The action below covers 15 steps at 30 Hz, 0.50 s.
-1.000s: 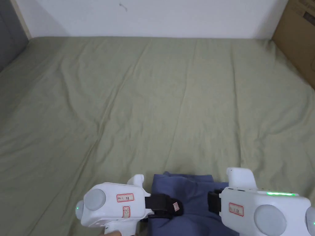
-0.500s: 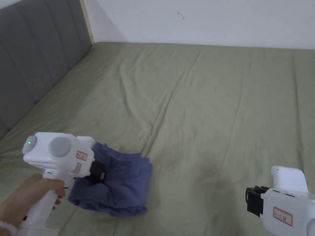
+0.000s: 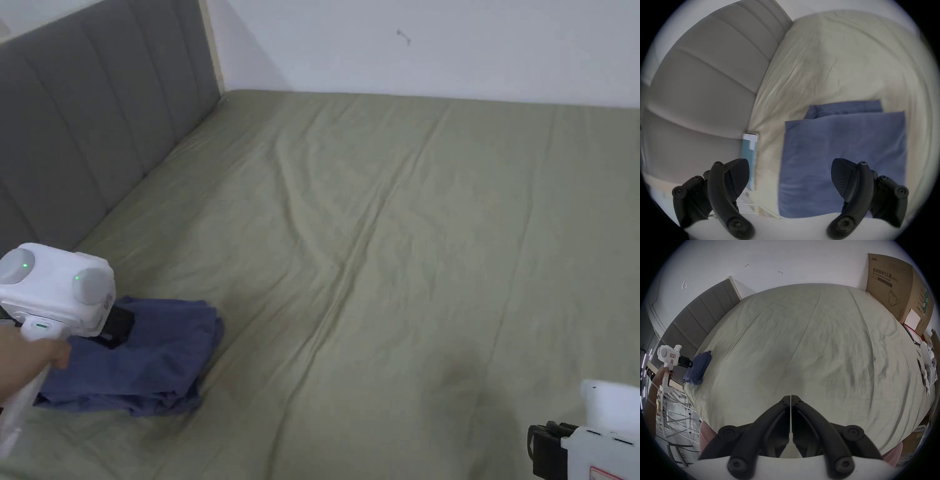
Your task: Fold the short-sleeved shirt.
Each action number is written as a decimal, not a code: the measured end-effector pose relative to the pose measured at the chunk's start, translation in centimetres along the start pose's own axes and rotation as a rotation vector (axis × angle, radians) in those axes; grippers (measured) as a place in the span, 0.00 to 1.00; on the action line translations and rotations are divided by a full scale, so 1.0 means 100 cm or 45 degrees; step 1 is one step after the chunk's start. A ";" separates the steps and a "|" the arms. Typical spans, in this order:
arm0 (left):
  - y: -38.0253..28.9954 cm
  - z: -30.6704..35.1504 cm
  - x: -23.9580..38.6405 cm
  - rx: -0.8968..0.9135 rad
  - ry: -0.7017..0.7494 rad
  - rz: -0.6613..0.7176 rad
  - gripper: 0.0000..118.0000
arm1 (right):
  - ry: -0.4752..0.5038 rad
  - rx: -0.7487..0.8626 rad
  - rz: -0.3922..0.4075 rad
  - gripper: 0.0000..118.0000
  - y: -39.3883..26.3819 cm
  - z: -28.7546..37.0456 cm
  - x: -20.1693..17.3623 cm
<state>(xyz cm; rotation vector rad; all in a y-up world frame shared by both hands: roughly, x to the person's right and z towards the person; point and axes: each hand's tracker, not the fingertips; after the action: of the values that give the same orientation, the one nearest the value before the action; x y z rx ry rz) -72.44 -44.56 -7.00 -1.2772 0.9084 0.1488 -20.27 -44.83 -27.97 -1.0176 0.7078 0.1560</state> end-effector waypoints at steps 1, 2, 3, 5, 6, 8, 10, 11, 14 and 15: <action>-0.002 0.007 -0.001 0.001 -0.065 0.056 0.86 | 0.002 -0.001 -0.004 0.01 0.000 0.000 0.000; -0.003 0.016 0.003 0.010 -0.118 0.087 0.77 | 0.003 0.002 -0.002 0.01 -0.001 0.001 0.000; -0.005 0.024 0.007 0.029 -0.179 0.119 0.39 | 0.005 0.007 0.003 0.01 -0.001 0.003 -0.001; -0.018 0.041 0.027 0.115 -0.186 0.109 0.00 | -0.004 0.016 0.018 0.01 -0.002 0.007 -0.001; -0.025 0.051 0.038 0.130 -0.192 0.090 0.00 | -0.004 0.025 0.018 0.01 -0.002 0.009 0.000; -0.039 0.074 0.065 0.176 -0.235 0.018 0.00 | 0.006 0.042 0.005 0.01 -0.001 0.015 0.003; -0.045 0.100 0.086 0.232 -0.227 0.047 0.00 | 0.006 0.069 -0.004 0.01 0.001 0.022 0.005; -0.052 0.115 0.098 0.279 -0.232 0.040 0.00 | -0.008 0.090 0.003 0.01 0.003 0.027 0.006; -0.065 0.153 0.129 0.408 -0.254 0.037 0.00 | -0.107 0.179 0.069 0.01 0.010 0.044 0.006; -0.069 0.167 0.137 0.440 -0.289 0.029 0.00 | -0.144 0.206 0.076 0.01 0.013 0.051 0.007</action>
<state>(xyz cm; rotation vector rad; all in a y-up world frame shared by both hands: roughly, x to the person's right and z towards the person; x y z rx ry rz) -51.17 -37.55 -10.62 -0.9088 0.7166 0.1443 -17.93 -40.12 -27.66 -0.8271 0.6371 0.2031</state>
